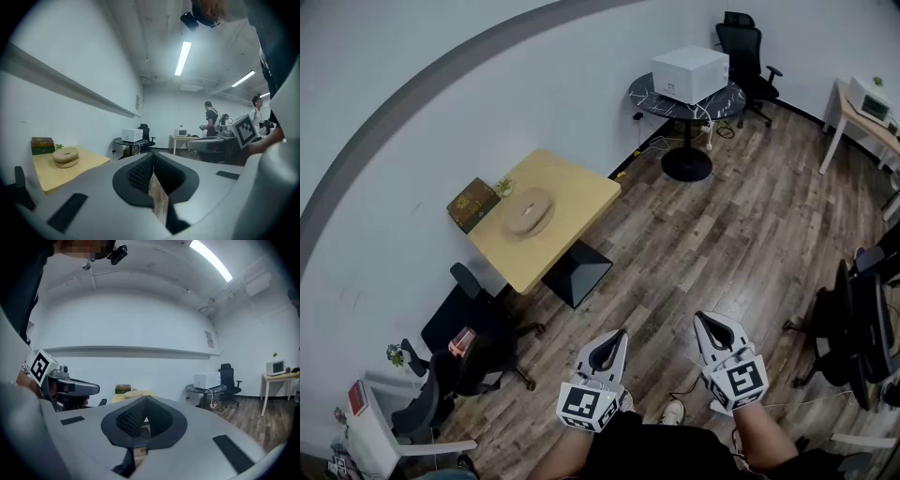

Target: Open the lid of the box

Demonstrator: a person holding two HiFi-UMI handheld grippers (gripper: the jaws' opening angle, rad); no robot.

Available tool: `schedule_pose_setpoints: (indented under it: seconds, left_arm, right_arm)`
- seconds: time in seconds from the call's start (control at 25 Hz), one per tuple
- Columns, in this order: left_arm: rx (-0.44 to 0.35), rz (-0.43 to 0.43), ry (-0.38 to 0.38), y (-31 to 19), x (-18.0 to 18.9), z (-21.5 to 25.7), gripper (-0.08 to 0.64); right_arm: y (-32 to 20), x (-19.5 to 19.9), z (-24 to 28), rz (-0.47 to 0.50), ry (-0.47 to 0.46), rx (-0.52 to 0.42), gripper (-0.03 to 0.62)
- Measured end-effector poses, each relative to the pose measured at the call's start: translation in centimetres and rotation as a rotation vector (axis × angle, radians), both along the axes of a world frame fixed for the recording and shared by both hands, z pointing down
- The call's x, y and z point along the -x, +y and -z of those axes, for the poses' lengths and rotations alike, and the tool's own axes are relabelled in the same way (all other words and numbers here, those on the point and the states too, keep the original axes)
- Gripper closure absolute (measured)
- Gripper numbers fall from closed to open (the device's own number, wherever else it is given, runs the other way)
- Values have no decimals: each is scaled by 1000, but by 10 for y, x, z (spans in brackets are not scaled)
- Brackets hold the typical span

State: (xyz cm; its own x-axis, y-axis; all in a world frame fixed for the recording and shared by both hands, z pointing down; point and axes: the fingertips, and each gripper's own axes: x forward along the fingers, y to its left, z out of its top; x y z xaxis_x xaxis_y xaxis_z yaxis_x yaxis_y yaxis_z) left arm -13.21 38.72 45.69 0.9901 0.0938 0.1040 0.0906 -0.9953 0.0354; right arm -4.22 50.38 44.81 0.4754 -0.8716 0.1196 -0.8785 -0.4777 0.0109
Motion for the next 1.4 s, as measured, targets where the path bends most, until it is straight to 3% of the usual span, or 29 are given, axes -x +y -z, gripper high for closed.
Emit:
schedule_pose_setpoints:
  seconds: [0.28,0.52,0.88,1.0,1.12,1.4]
  left_arm:
    - [-6,11,5,-13,18,6,538]
    - [-2,18,1,-26,32,3,538]
    - [33,50,8,-65,60,-1,538]
    - [42,56,9,-79,67,-2,538]
    - [49,62,9,-94,72,-4,538]
    - [43,66,22,-135,81,1,538]
  right_arm:
    - [0,20,8,-28,19,56,574]
    - [-14,37,24,-8,49,0,574]
    - [-52,56,26,-34,83,-2,572]
    - [-70,62,29,-17,93,10,543]
    - [-88,67,39,-20,100,40,465]
    - [-123,69,37,-8,107,-5,325]
